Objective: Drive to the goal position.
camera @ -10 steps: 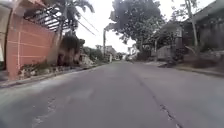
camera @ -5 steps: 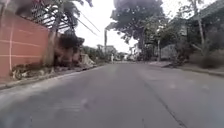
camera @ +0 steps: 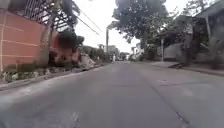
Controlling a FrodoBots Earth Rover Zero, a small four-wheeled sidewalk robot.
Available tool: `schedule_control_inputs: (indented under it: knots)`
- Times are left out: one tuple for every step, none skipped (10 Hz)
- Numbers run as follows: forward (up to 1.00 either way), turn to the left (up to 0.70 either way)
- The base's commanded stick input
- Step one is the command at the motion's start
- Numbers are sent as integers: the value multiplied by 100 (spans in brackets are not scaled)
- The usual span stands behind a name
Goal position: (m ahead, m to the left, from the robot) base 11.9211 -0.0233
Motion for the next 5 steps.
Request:
schedule_control_inputs:
  knots:
    - [100,2]
    - [100,2]
    - [100,2]
    - [100,2]
    - [100,2]
